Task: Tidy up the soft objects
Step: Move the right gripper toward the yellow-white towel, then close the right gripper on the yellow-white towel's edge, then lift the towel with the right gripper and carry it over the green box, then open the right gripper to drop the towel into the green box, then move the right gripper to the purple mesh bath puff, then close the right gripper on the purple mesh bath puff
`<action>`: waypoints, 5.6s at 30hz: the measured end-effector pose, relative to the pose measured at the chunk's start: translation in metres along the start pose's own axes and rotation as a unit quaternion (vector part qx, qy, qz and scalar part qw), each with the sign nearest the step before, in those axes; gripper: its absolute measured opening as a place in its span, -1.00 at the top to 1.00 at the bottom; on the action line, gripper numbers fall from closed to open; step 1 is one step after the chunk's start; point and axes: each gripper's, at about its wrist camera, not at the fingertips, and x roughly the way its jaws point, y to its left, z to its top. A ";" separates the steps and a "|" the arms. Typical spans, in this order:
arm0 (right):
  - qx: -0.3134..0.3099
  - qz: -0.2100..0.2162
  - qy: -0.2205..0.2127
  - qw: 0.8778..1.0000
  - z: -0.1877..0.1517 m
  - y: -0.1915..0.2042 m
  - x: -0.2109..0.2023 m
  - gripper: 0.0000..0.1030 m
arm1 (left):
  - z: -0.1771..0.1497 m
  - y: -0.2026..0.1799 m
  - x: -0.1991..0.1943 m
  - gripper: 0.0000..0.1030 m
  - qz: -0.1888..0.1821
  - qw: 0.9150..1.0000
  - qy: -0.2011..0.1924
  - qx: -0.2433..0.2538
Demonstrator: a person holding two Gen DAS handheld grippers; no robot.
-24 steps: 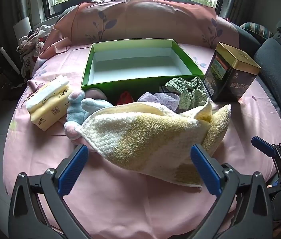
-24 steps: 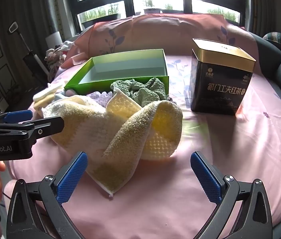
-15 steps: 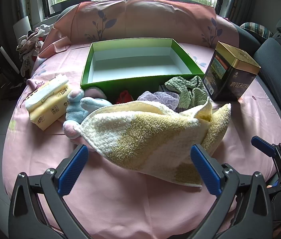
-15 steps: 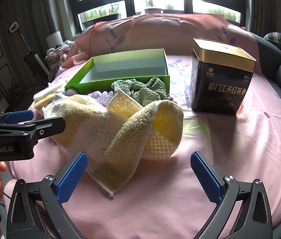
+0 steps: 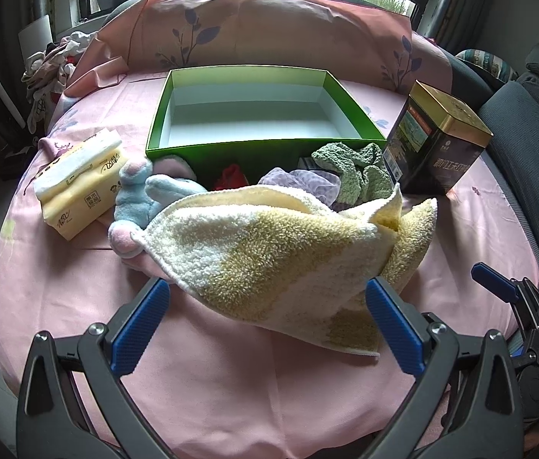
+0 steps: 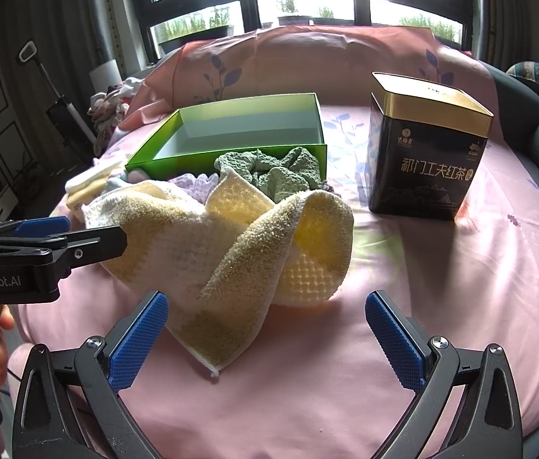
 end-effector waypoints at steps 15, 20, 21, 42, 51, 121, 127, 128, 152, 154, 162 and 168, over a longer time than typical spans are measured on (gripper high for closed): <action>0.027 0.054 0.004 0.998 -0.006 -0.011 0.020 -1.00 | 0.002 0.052 0.020 -0.96 -0.147 0.982 0.017 -0.116; 0.049 0.078 0.005 0.996 0.000 -0.019 0.032 -1.00 | 0.001 0.061 0.031 -0.93 -0.172 0.974 0.038 -0.144; 0.049 0.080 0.004 0.996 0.002 -0.020 0.034 -1.00 | 0.003 0.062 0.033 -0.87 -0.172 0.974 0.040 -0.143; 0.052 0.128 -0.047 0.989 0.018 -0.019 0.014 0.75 | 0.023 0.043 0.008 0.74 -0.261 0.959 -0.054 -0.098; -0.006 0.134 -0.153 0.979 0.069 -0.001 -0.062 0.76 | 0.051 0.018 -0.068 0.75 -0.275 0.954 -0.109 -0.039; 0.000 0.072 -0.040 0.997 0.066 -0.001 -0.013 -0.58 | 0.057 0.014 -0.020 -0.98 0.036 0.998 -0.045 0.023; 0.000 0.075 -0.040 0.996 0.051 0.001 -0.022 -0.58 | 0.045 0.014 -0.022 -0.98 0.037 0.999 -0.035 0.019; -0.001 0.075 -0.039 0.996 0.050 0.002 -0.022 -0.58 | 0.043 0.014 -0.023 -0.98 0.036 0.999 -0.035 0.017; 0.000 0.093 -0.020 0.995 0.014 0.003 -0.008 -0.58 | 0.021 0.022 -0.007 -0.98 -0.036 0.999 -0.019 -0.017; 0.001 0.102 -0.014 0.995 0.010 0.004 -0.001 -0.58 | 0.019 0.025 -0.003 -0.98 -0.061 0.998 -0.020 -0.023; 0.032 0.131 0.001 0.991 0.000 -0.003 0.032 -0.58 | 0.030 0.020 0.014 -0.97 -0.120 0.992 -0.045 -0.006; 0.047 0.144 0.008 0.988 0.000 -0.009 0.055 -0.58 | 0.039 0.009 0.037 -0.86 -0.114 0.992 -0.050 0.035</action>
